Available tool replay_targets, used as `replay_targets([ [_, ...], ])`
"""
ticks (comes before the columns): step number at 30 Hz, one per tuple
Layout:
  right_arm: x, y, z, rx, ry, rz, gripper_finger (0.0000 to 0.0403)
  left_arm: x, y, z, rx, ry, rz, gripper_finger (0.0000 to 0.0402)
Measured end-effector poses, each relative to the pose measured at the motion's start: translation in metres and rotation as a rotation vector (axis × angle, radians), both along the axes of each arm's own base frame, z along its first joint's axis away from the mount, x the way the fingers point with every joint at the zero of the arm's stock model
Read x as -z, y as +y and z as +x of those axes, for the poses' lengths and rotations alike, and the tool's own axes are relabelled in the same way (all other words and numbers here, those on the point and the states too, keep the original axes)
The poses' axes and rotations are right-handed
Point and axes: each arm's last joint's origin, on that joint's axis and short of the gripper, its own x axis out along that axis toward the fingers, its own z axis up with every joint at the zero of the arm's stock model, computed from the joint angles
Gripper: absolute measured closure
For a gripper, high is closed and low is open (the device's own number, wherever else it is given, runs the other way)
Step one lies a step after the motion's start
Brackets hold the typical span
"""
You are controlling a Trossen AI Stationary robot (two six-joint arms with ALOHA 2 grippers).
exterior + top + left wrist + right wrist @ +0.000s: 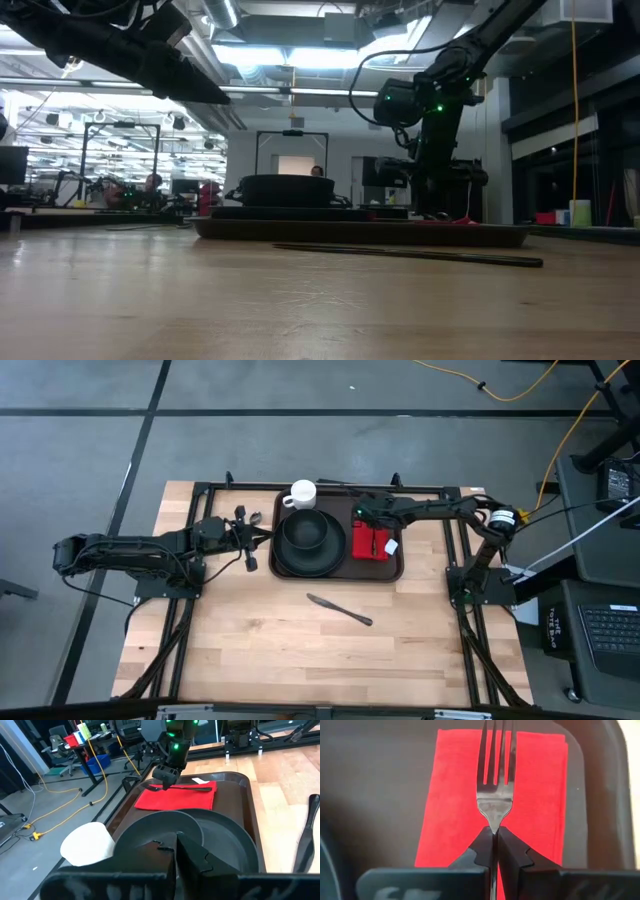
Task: Set up tray
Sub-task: Put the black fork on top of the red napkin
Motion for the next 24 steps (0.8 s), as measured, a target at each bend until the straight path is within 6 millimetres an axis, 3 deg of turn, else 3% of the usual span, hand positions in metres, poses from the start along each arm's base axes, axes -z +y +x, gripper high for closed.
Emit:
replay_targets([
  [11,0.017,-0.002,0.005,-0.018,0.014,0.032,0.0385,0.000,0.000,0.000,0.000,0.001,0.000,0.0398],
  [24,0.018,-0.002,0.005,-0.008,0.008,0.040,0.0372,0.000,0.000,0.000,0.000,0.001,-0.001,0.0396],
])
